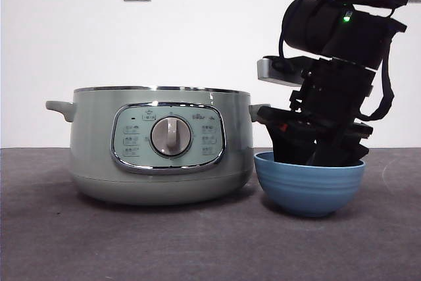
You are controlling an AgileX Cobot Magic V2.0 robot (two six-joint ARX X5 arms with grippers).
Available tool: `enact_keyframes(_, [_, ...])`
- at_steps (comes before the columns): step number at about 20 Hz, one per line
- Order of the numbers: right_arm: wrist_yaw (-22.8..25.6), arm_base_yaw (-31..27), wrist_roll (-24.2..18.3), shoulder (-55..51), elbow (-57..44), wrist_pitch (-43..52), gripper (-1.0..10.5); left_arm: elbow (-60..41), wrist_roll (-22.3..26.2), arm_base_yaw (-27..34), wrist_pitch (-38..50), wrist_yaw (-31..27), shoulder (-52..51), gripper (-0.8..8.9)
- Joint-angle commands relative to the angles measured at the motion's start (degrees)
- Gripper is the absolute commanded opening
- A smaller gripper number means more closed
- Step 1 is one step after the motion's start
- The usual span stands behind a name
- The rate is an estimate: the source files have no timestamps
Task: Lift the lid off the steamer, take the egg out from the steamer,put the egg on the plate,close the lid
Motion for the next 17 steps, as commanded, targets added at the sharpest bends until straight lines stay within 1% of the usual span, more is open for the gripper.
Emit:
enact_keyframes(1, [-0.11,0.13,0.37,1.49,-0.5,0.31,-0.1,0.24,0.04,0.13,2.89,-0.02,-0.39,-0.08])
enact_keyframes(4, [-0.09,0.61,0.37,1.55,-0.5,0.28,0.2,0.24,0.02,0.13,2.91,-0.02,-0.17,-0.08])
enact_keyframes(5, [-0.07,0.61,0.37,1.55,-0.5,0.26,1.4,0.24,0.02,0.13,2.95,-0.02,-0.17,-0.08])
enact_keyframes(6, [-0.07,0.61,0.37,1.55,-0.5,0.28,2.8,0.24,0.04,0.13,2.95,-0.02,-0.17,-0.08])
enact_keyframes(7, [-0.09,0.63,0.37,1.53,-0.48,0.31,3.8,0.24,0.04,0.13,3.1,-0.02,-0.09,-0.08])
enact_keyframes(8, [-0.07,0.63,0.37,1.4,-0.46,0.31,4.2,0.24,0.04,0.13,3.37,-0.02,0.09,-0.08])
enact_keyframes(11, [-0.07,0.83,0.35,0.02,-0.35,0.37,4.2,0.24,0.09,0.11,4.83,0.11,1.68,-0.08])
enact_keyframes(13, [-0.07,0.83,0.37,-2.49,-0.28,0.33,4.2,0.24,0.11,0.11,6.49,2.82,3.5,-0.08])
enact_keyframes(15, [-0.04,0.83,0.37,-6.84,-0.28,0.0,4.2,0.24,0.28,0.11,9.9,4.35,6.08,-0.08])
enact_keyframes(17, [-0.02,0.83,0.39,-13.0,-0.24,-0.92,4.2,0.24,0.79,0.11,13.68,4.72,9.33,-0.08])
